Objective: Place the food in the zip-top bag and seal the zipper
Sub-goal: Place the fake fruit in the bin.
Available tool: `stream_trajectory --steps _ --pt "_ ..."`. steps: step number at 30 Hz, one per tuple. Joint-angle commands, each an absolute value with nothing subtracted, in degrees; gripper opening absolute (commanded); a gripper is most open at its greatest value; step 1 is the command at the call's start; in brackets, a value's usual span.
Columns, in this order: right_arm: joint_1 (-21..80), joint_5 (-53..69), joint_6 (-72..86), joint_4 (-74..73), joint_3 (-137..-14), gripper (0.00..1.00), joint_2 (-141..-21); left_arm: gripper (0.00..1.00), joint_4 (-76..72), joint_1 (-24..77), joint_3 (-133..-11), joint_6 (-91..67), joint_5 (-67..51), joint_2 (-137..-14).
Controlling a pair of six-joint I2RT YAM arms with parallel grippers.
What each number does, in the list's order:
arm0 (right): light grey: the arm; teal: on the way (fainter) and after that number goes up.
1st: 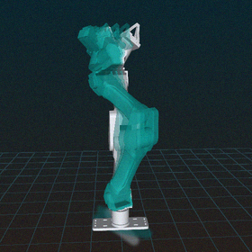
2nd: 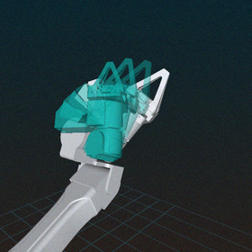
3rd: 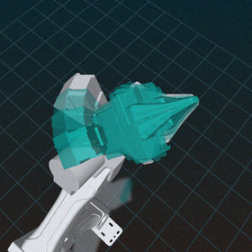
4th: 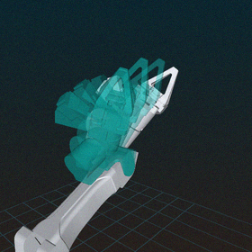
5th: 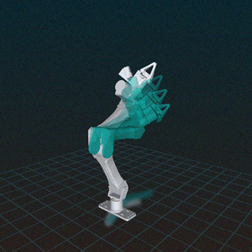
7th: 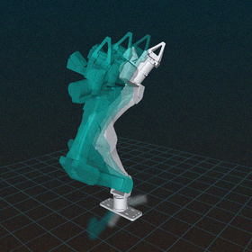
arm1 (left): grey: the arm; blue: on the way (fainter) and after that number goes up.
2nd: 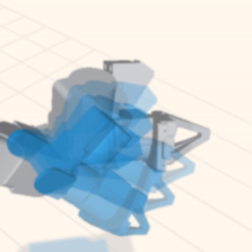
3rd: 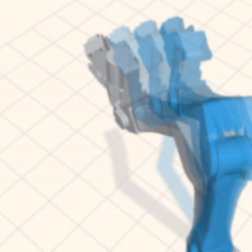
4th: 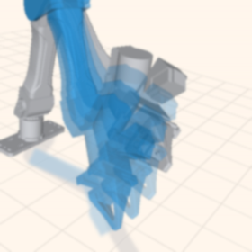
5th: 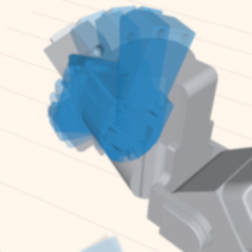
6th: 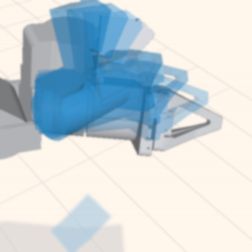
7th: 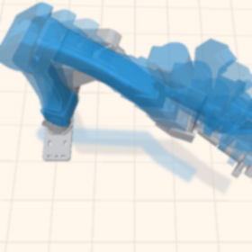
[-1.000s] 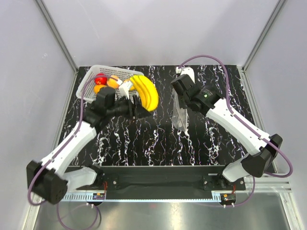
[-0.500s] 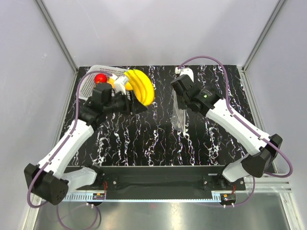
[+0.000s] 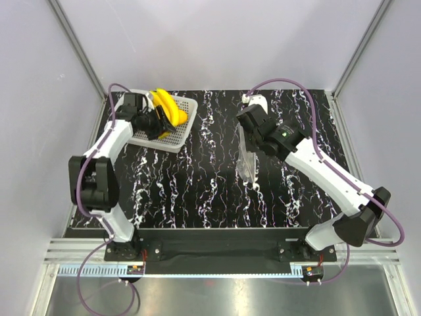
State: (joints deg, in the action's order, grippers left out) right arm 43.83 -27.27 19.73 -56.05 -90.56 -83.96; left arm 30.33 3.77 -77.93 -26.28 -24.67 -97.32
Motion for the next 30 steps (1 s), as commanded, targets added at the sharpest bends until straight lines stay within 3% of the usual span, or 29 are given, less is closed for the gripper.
stream_trajectory --steps 1,5,9,12,22,30 --pt "44.12 -26.72 20.04 -55.55 -90.88 0.00 -82.35 0.40 28.83 3.34 -84.62 -26.98 -23.73 -102.89" --pt "44.12 -26.89 19.43 -56.69 -91.41 0.00 -82.35 0.41 31.81 0.63 -85.87 -27.16 -17.95 -104.77" --pt "44.12 -26.98 19.16 -56.43 -90.97 0.00 -80.78 0.55 31.55 -3.77 -82.53 -27.96 -15.57 -103.19" --pt "44.12 -26.72 18.64 -56.43 -91.23 0.00 -80.33 0.99 33.92 -3.43 -82.97 -26.64 -10.03 -101.43" --pt "44.12 -26.72 18.28 -57.04 -91.32 0.00 -79.72 0.99 39.37 1.49 -88.14 -23.64 4.12 -96.94" --pt "44.12 -26.63 17.93 -56.95 -91.58 0.00 -80.51 0.99 36.22 4.13 -94.03 -28.82 -2.29 -105.63"
